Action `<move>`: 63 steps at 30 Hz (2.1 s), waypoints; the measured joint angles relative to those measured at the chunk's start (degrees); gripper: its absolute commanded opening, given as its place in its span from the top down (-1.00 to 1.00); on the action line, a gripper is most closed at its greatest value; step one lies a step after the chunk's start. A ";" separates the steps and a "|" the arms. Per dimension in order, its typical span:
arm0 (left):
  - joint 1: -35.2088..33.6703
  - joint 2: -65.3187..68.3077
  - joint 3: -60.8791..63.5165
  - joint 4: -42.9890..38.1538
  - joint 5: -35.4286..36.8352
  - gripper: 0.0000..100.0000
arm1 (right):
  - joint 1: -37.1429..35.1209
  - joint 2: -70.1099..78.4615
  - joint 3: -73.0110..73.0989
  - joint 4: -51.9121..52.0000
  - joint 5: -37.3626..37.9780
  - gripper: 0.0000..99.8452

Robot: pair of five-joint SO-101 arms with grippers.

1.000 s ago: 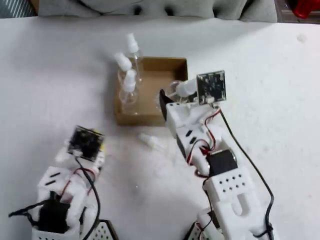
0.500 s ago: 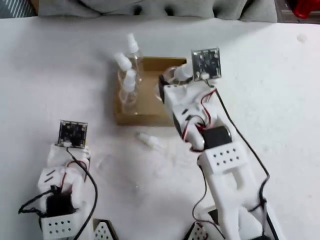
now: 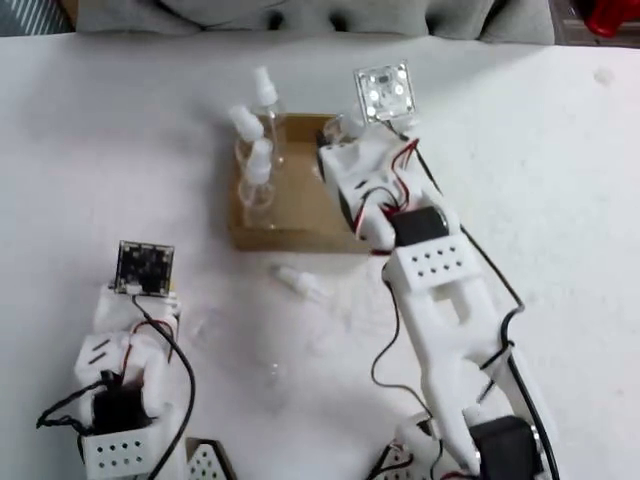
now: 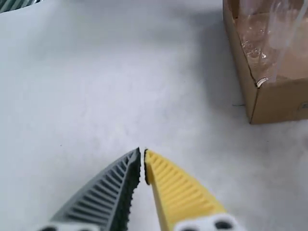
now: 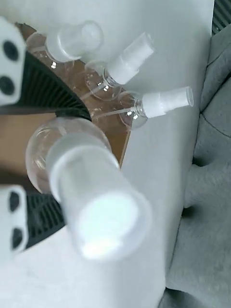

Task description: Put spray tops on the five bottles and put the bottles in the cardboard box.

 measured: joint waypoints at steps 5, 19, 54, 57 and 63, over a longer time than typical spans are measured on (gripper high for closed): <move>0.00 0.00 0.00 0.00 0.00 0.96 | 0.79 4.92 -2.20 -1.49 1.14 0.97; 1.05 0.00 0.00 0.00 0.00 0.96 | 1.05 20.84 -7.38 -10.99 1.49 0.97; 1.67 0.00 0.00 0.00 -0.09 0.96 | 0.97 38.42 -21.27 -14.68 4.31 0.97; 1.67 0.00 0.00 0.00 -0.09 0.96 | 0.97 39.30 -22.07 -14.68 4.66 0.97; 1.67 0.00 0.00 0.00 -0.09 0.96 | 0.97 41.58 -23.65 -14.59 4.66 0.97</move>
